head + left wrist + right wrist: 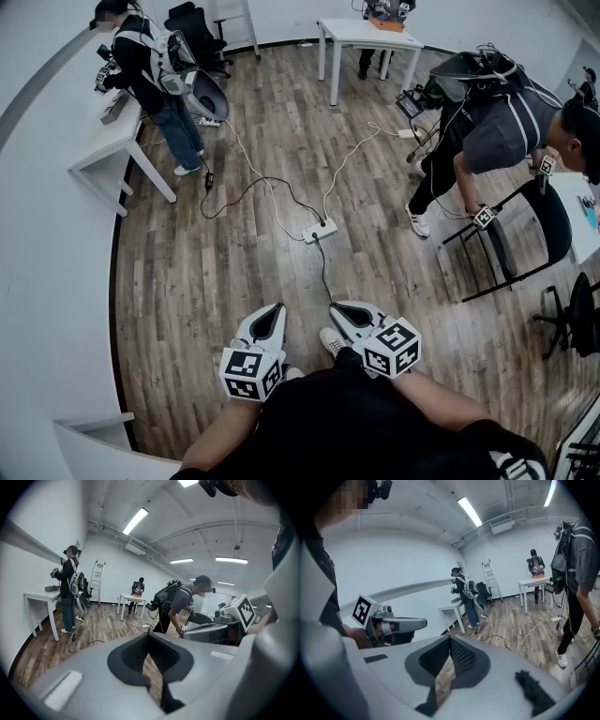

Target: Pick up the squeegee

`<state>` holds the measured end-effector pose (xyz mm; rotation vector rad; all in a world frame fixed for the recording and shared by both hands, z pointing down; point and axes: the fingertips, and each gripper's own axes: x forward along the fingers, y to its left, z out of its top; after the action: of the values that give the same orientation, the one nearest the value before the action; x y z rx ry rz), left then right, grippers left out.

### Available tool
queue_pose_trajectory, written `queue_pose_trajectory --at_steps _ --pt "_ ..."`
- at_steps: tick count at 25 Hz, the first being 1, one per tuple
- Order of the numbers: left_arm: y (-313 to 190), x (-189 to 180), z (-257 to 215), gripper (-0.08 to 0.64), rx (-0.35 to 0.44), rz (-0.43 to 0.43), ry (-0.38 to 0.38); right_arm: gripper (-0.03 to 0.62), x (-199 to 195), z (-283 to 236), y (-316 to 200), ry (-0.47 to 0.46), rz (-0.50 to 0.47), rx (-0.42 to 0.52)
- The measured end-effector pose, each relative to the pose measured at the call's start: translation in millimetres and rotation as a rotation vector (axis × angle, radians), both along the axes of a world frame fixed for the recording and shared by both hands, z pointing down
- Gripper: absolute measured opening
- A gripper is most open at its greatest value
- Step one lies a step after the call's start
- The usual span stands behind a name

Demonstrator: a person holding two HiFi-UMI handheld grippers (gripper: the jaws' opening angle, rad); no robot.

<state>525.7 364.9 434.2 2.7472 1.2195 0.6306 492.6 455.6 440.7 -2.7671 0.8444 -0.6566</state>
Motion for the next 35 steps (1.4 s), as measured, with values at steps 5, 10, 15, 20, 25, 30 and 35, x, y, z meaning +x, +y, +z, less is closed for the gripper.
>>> queue_pose_trajectory --at_steps 5,10,15,20,25,30,35 --pt "19 19 4 0.006 0.006 -0.026 -0.01 0.006 23 0 23 -0.004 -0.02 0.0" --pt "40 39 0 0.007 0.008 -0.066 -0.003 0.006 48 -3 41 -0.004 -0.064 0.01" --pt "49 50 5 0.007 0.017 -0.124 -0.004 0.006 65 2 47 -0.008 -0.135 0.013" --pt "47 62 8 0.006 0.024 -0.201 -0.012 0.006 83 10 42 -0.031 -0.22 0.02" --pt "25 69 13 0.007 0.039 -0.33 -0.006 0.006 95 15 25 -0.033 -0.348 0.023" --pt "5 69 9 0.007 0.049 -0.468 0.006 0.006 106 18 14 -0.028 -0.464 0.022" --pt "-12 45 10 0.008 0.052 -0.58 -0.022 0.006 100 19 -11 -0.039 -0.593 0.033"
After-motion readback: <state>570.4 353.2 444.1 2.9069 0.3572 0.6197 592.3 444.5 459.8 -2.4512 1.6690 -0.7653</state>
